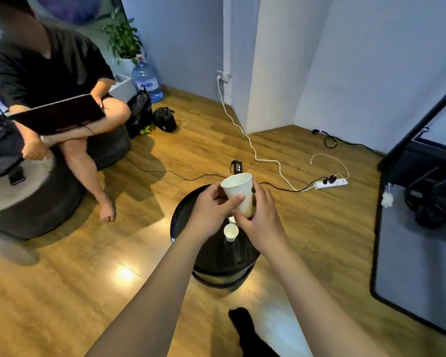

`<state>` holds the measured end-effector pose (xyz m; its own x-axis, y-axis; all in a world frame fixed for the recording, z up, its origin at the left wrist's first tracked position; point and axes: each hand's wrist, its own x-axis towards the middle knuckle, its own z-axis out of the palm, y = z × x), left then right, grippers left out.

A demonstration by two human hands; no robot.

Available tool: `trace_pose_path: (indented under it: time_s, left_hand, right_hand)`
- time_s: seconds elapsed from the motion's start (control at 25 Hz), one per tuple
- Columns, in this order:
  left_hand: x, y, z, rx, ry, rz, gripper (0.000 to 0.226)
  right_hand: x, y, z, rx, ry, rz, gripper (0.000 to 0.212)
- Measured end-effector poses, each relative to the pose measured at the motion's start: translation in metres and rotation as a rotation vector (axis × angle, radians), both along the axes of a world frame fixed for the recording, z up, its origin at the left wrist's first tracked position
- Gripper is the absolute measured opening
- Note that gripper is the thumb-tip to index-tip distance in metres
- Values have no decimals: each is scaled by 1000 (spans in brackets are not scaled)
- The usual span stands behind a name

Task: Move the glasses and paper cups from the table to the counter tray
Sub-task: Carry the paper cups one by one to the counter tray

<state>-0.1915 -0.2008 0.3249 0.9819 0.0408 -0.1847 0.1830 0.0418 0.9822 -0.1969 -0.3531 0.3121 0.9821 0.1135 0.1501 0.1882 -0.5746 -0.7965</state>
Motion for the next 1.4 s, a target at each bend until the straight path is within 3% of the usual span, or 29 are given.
trace_pose_path:
  time_s: [0.44, 0.52, 0.68, 0.76, 0.88, 1.12, 1.4]
  left_hand:
    - [-144, -108, 23, 18, -49, -459, 40]
    - [-169, -149, 34, 14, -70, -577, 46]
    - [-238, -240, 46, -29, -94, -771, 30]
    - [-276, -280, 53, -51, -103, -864, 33]
    - [-355, -348, 69, -82, -130, -1045, 42]
    - [-538, -457, 81, -151, -94, -1332, 25]
    - [-736, -562, 80, -160, -1, -1463, 29]
  right_hand:
    - [-209, -84, 19, 46, -42, -471, 85]
    - [-248, -117, 27, 40, -71, -599, 86]
    - [-343, -184, 42, 16, -102, -818, 87]
    - [-391, -214, 51, 10, -100, -897, 88]
    - [-487, -259, 60, 0, -160, -1068, 84]
    - [-682, -324, 71, -85, -292, -1352, 78]
    - [-882, -411, 62, -85, -203, -1455, 83]
